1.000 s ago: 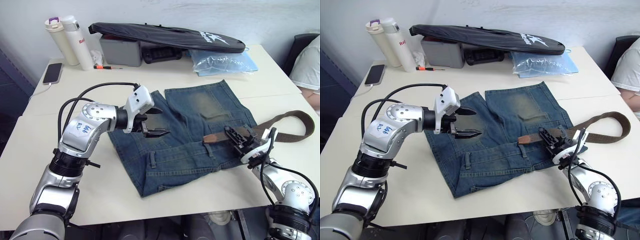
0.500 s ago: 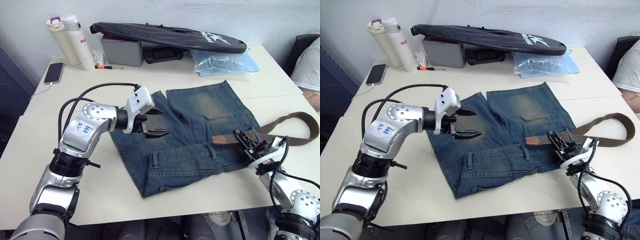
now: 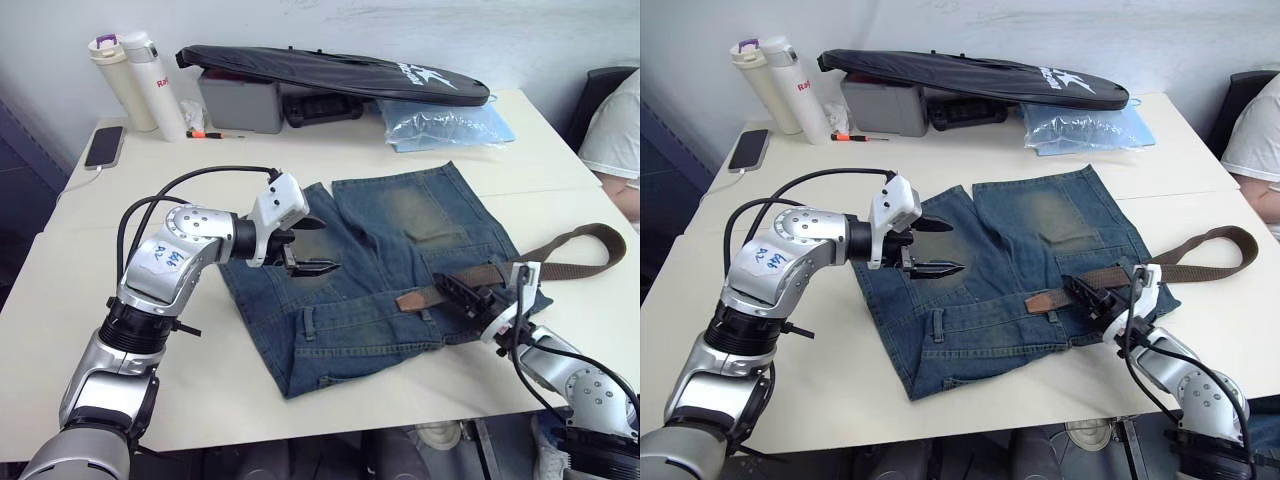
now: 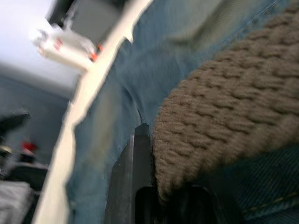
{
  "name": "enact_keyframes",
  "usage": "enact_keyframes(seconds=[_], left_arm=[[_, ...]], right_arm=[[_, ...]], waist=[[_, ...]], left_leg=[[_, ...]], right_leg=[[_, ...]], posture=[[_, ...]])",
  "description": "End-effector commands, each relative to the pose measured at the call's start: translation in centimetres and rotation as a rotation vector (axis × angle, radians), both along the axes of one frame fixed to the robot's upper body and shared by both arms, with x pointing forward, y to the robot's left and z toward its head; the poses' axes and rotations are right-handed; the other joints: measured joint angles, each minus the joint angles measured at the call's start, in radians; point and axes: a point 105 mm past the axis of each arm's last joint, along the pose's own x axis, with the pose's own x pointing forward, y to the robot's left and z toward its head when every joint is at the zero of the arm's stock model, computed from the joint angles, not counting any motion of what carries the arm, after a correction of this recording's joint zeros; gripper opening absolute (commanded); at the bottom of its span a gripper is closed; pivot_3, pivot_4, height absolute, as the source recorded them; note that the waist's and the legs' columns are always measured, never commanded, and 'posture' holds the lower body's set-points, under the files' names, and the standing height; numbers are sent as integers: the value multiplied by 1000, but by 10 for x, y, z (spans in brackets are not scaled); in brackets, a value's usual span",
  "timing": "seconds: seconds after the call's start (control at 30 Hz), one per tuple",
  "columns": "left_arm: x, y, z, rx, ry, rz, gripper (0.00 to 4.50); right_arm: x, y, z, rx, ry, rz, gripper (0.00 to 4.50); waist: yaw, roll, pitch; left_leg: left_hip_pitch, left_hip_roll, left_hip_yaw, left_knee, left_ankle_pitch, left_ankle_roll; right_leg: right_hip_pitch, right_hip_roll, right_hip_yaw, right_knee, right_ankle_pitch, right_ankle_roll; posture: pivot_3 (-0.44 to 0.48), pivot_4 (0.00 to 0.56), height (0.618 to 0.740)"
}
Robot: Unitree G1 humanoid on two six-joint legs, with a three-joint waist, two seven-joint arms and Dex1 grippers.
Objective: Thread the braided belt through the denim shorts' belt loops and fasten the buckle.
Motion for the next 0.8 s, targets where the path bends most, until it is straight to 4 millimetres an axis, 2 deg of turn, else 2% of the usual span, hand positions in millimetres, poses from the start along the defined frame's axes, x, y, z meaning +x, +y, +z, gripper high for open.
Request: enact_keyframes(seconds=[0.03,0.07,0.23,0.4,0.53,0.67,0.77,0.8], left_arm=[[-3,-5,11,-7,-50,-27,4500],[-3,-5,10,-8,-49,-27,4500],[-3,-8,8,-13,-47,-31,4500],[-4,-9,7,-13,-48,-33,4500],[-4,-7,5,-10,-48,-26,4500],[-4,-8,5,-9,-48,-28,4500],[-4,-8,5,-9,-49,-29,4500],[-4,-8,5,-8,-49,-30,4500]], right_arm=[[-5,-4,12,-54,25,-2,2160],[-7,-6,16,-36,35,-8,2533],[-8,-9,21,82,102,-56,2533],[-11,3,21,213,163,-71,2533],[-14,7,24,245,171,-77,2533],[-12,3,24,238,174,-109,2533],[-14,2,29,246,163,-103,1719],[-15,2,30,247,159,-100,1291]], waist=[[1,0,0],[2,0,0],[1,0,0],[1,0,1],[0,0,1],[0,0,1],[0,0,1],[2,0,1]], left_leg=[[0,0,0,0,0,0],[0,0,0,0,0,0],[-1,-1,0,0,0,0],[-1,0,0,0,0,0],[-1,0,0,0,0,0],[-1,0,0,0,0,0],[-1,0,0,0,0,1],[-1,0,0,0,0,1]], right_leg=[[0,0,0,0,0,0],[0,0,0,0,0,0],[0,-1,0,-2,0,0],[0,-1,0,-2,0,0],[0,-1,0,-2,0,0],[0,-1,0,-2,0,0],[0,-1,0,-2,0,0],[0,-1,0,-2,0,0]], posture=[[0,150,740],[0,150,740],[0,150,740],[0,150,740],[0,150,740],[0,150,740],[0,150,740],[0,150,740]])
